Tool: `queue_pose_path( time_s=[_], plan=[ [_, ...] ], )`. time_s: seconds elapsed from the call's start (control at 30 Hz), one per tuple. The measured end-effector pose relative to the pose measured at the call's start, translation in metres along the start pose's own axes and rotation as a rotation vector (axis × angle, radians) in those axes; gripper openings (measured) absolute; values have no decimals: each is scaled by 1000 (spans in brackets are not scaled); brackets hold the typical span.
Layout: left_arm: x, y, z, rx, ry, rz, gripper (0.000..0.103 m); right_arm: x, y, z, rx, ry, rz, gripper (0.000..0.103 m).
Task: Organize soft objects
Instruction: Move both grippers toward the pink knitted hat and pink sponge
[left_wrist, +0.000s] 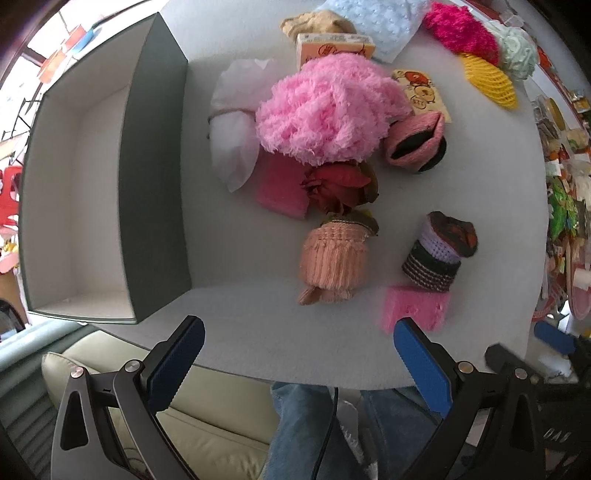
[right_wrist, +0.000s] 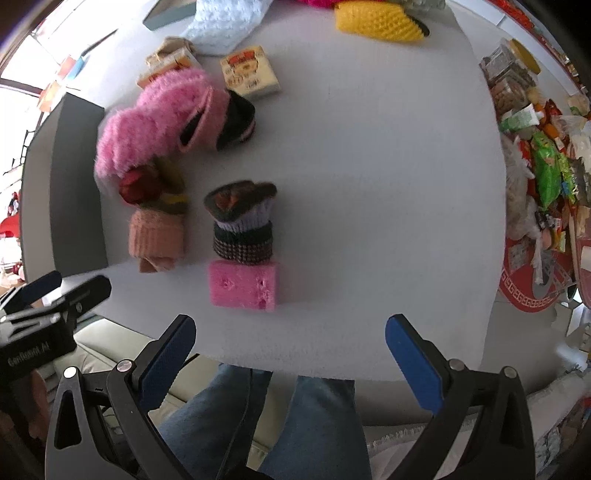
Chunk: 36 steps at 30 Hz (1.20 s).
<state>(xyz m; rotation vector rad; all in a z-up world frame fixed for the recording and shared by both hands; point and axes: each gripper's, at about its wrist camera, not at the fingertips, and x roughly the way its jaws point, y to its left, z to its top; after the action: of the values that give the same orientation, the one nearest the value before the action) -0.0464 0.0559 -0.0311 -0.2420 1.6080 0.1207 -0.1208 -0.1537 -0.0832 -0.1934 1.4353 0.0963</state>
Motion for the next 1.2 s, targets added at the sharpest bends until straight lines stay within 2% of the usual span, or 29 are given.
queue_pose_path(
  time_s=[0.43, 1.2],
  plan=[
    [22, 3, 4, -17, 10, 11, 103, 28, 8, -1, -9, 59, -20, 103],
    [31, 5, 5, -27, 14, 21, 103, 30, 14, 6, -32, 81, -31, 103]
  ],
)
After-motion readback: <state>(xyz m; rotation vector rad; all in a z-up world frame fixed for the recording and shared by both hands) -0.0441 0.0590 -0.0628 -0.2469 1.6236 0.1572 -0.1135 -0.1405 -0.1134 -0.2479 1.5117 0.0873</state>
